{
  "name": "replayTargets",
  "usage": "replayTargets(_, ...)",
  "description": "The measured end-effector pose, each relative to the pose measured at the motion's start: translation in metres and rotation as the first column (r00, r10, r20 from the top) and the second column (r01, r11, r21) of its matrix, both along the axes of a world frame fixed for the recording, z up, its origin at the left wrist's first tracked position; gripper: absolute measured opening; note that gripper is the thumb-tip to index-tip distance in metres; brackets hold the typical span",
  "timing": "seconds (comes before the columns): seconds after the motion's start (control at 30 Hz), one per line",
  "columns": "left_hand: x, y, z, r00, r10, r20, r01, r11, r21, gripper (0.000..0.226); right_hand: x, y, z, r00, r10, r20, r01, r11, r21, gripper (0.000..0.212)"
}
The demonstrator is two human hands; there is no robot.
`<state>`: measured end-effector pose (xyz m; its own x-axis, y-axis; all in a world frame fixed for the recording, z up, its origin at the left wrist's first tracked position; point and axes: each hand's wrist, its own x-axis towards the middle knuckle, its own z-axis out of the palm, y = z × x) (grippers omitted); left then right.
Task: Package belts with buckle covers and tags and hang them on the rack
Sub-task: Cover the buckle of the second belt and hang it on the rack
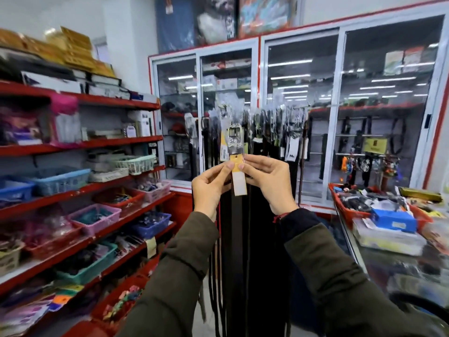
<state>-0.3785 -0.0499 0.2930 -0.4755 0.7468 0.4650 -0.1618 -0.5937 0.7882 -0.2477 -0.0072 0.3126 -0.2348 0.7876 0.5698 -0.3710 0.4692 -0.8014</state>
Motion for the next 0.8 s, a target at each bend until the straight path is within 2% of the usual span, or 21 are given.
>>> replayTargets(0.13, -0.016, 0.010, 0.040, 0.999, 0.043, -0.018, -0.042, 0.998, 0.051, 0.023, -0.016, 0.007, 0.042, 0.999, 0.030, -0.033, -0.028, 0.999, 0.040, 0.034)
replayTargets(0.3, -0.030, 0.019, 0.069, 0.999, 0.028, -0.016, -0.027, 0.998, 0.055, 0.027, -0.037, 0.018, 0.073, 0.999, 0.018, -0.042, -0.017, 1.000, 0.025, 0.032)
replayTargets(0.53, -0.048, 0.032, 0.069, 1.000, 0.002, 0.023, -0.003, 1.000, 0.003, 0.030, -0.053, 0.036, 0.077, 0.999, -0.029, 0.044, 0.028, 1.000, 0.011, 0.032)
replayTargets(0.8, -0.058, 0.045, 0.078, 0.999, 0.019, 0.027, -0.018, 1.000, -0.009, 0.028, -0.061, 0.041, 0.085, 0.998, -0.062, 0.032, 0.061, 0.998, 0.020, 0.029)
